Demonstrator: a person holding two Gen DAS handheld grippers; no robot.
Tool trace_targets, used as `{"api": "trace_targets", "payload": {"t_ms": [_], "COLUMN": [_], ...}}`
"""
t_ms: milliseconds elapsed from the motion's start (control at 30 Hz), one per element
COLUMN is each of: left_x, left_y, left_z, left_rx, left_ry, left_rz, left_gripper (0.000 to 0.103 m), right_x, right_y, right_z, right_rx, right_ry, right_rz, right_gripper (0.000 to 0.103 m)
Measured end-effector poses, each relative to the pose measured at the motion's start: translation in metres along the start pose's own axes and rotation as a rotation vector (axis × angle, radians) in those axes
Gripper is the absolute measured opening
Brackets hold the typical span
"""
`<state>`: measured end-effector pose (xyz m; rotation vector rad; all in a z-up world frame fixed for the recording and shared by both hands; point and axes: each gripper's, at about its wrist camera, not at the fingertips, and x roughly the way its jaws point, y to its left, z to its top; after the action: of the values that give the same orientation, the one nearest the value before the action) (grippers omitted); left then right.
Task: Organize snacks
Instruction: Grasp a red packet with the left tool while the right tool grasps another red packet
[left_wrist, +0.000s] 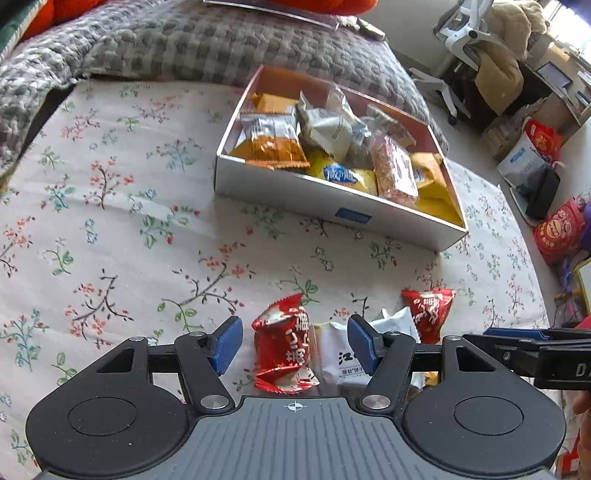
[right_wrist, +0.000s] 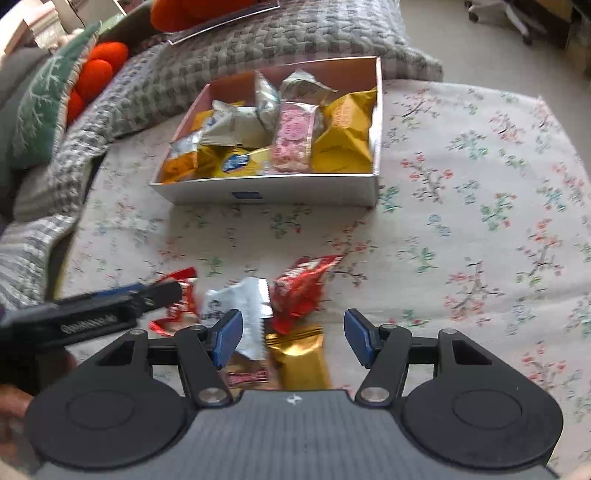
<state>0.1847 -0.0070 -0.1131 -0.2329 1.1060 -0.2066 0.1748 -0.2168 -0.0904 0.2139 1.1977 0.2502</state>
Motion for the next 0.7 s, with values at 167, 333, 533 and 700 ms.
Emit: {"api": "trace_targets", "payload": {"t_ms": [167, 333, 533, 700], "left_x": [0.008, 0.02, 0.024, 0.022], "left_y": [0.001, -0.002, -0.002, 0.0], "left_z": [-0.002, -0.006, -0.005, -0.002], "left_rx": [0.001, 0.024, 0.059, 0.076], "left_ry": [0.02, 0.044, 0.025, 0.008], "left_rz": [0.009, 0.031, 0.051, 0.075], "left_gripper": [0.062, 0.052, 0.031, 0.03], "right_x": [0.006, 0.019, 0.032, 0.042], "right_y": [0.001, -0.008, -0.007, -0.004], "right_z": [0.002, 0.005, 0.008, 0.01], "right_rx": [0.01, 0.067, 0.097, 0.114], "right_ry": [0.003, 0.003, -0.013, 0.004], "right_rz": [0.015, -0.016, -0.022, -0.02], "right_gripper": [0.056, 0.054, 0.052, 0.045]}}
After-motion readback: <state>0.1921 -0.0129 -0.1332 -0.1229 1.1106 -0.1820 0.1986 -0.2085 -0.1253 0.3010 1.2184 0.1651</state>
